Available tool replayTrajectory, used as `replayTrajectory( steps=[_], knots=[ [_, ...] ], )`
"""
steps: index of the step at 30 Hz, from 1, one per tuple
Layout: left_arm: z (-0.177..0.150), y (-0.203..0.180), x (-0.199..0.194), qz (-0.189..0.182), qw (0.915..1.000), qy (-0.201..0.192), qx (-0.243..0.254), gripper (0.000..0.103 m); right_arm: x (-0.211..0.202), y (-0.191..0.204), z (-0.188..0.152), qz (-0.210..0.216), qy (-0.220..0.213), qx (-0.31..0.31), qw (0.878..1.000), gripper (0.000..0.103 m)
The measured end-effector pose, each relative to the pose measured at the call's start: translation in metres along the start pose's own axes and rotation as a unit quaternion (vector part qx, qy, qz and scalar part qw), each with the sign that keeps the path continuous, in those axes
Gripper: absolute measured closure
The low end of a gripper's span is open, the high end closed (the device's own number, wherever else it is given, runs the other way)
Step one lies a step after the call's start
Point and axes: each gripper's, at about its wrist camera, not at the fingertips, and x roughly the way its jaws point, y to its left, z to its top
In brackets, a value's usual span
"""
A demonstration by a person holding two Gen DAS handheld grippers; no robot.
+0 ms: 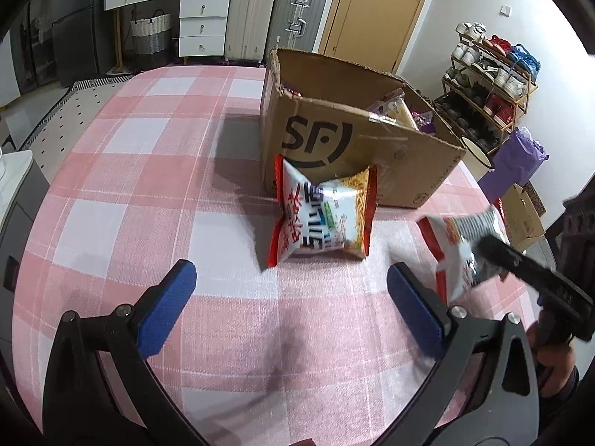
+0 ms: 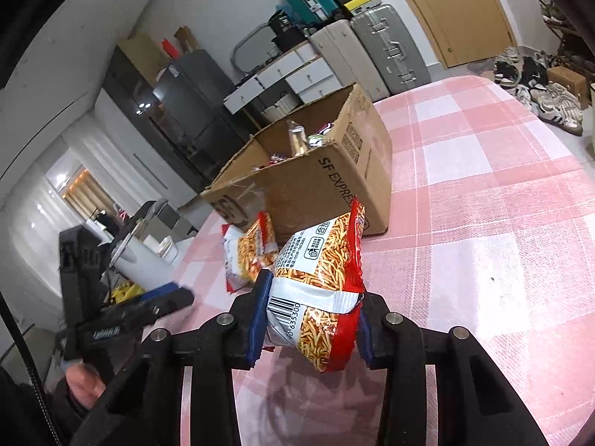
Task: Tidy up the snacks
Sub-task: 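Grasp the white noodle bag with the left gripper while the right gripper holds its bag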
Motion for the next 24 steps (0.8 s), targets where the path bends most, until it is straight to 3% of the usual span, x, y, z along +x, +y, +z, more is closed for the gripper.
replayTrajectory(
  steps=[8,21,24],
  knots=[
    [0.024,-0.016,0.021,-0.009,0.9999,0.005,0.010,0.001,-0.018,-0.010,-0.008,-0.007,-0.004,0.009,1.000,0.064],
    [0.043,-0.013,0.067,-0.036,0.9987,0.031,-0.016,0.001,-0.031,-0.016,-0.008,-0.011,-0.015,0.011,1.000,0.064],
    [0.042,-0.013,0.075,-0.041,0.9982,0.039,-0.017,0.007,-0.028,-0.018,-0.007,-0.014,-0.013,0.014,1.000,0.064]
  ],
)
